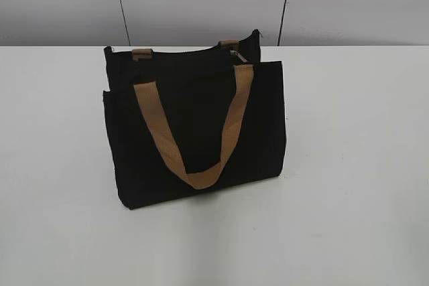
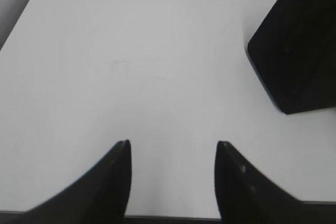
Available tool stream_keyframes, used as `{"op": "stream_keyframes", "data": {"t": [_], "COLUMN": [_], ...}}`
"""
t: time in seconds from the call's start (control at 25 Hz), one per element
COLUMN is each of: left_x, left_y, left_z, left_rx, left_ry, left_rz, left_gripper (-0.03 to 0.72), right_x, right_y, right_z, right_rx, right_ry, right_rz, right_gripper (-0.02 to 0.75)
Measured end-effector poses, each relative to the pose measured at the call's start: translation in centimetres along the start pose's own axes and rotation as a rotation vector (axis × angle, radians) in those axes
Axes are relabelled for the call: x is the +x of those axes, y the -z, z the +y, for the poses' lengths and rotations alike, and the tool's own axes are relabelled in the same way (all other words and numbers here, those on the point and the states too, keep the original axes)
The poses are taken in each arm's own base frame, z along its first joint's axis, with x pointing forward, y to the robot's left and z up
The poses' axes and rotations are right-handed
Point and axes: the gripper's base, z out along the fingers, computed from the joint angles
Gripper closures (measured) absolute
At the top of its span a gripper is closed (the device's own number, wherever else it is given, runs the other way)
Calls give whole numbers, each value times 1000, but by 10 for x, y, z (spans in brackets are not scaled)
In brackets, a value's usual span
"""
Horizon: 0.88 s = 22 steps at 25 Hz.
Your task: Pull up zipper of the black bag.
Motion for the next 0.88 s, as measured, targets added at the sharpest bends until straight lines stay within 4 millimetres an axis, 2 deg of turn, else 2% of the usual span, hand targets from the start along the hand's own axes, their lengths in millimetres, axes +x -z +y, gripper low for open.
{"op": "stream_keyframes", "data": {"t": [0.16, 0.32, 0.52, 0.88], "left_x": [0, -4, -5, -5], "left_y": [-1, -9, -13, -13], "left_z": [-3, -7, -7, -7], "left_rx": [35, 67, 64, 64], "left_ry": [13, 32, 36, 36], "left_rz": [-13, -80, -101, -109], "left_gripper": [303, 303, 303, 305], "right_x": [3, 16, 15, 16], "right_y": [-1, -18, -29, -31], "right_z": [1, 0, -4, -4], "right_rx": [2, -12, 13, 16], "right_ry": [0, -13, -19, -19], "right_rz": [-2, 73, 11, 12], "right_gripper": [236, 236, 236, 236]}}
